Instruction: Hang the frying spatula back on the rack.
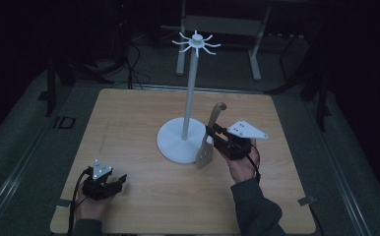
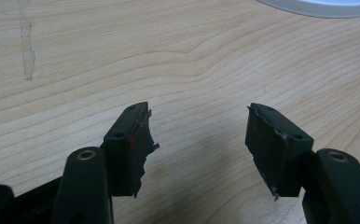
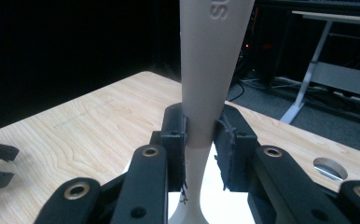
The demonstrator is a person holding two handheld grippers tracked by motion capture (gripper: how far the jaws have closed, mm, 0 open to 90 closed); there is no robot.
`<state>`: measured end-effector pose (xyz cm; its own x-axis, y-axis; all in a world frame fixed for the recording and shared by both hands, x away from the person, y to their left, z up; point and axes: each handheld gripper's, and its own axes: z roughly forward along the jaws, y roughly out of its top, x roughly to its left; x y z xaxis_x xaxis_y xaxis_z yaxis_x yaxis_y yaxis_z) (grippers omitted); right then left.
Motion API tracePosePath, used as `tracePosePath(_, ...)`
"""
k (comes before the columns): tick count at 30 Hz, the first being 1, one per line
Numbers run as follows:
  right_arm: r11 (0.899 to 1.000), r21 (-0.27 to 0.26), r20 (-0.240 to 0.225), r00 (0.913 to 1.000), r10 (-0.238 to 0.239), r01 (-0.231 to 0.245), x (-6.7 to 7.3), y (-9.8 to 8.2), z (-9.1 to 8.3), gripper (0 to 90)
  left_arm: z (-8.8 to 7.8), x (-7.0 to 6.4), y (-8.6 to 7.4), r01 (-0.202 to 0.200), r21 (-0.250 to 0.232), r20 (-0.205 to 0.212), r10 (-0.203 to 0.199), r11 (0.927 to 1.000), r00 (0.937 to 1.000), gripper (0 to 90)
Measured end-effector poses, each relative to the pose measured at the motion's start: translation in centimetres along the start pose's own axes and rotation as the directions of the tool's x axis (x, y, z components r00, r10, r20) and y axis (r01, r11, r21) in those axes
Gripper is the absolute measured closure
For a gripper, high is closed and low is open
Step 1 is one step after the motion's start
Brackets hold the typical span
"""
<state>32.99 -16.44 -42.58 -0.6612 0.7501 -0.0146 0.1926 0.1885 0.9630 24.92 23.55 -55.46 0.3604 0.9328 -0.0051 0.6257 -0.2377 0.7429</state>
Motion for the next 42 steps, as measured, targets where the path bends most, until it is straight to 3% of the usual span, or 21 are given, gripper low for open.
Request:
tracePosePath(13, 1.000, -0.010, 0.019, 0.9997, -0.012, 0.013, -0.3, 1.0, 0.0, 74.0, 0.0, 0.0, 0.0, 0.001, 0.000, 0.000, -0.001, 1.0000, 1.0000, 40.3)
tracePosePath(42, 1.000, -0.029, 0.035, 0.9994, 0.006, -0.005, -1.6, 3.1, 0.2, 74.0, 0.0, 0.0, 0.0, -0.001, 0.003, 0.001, 0.001, 1.0000, 1.0000, 40.3)
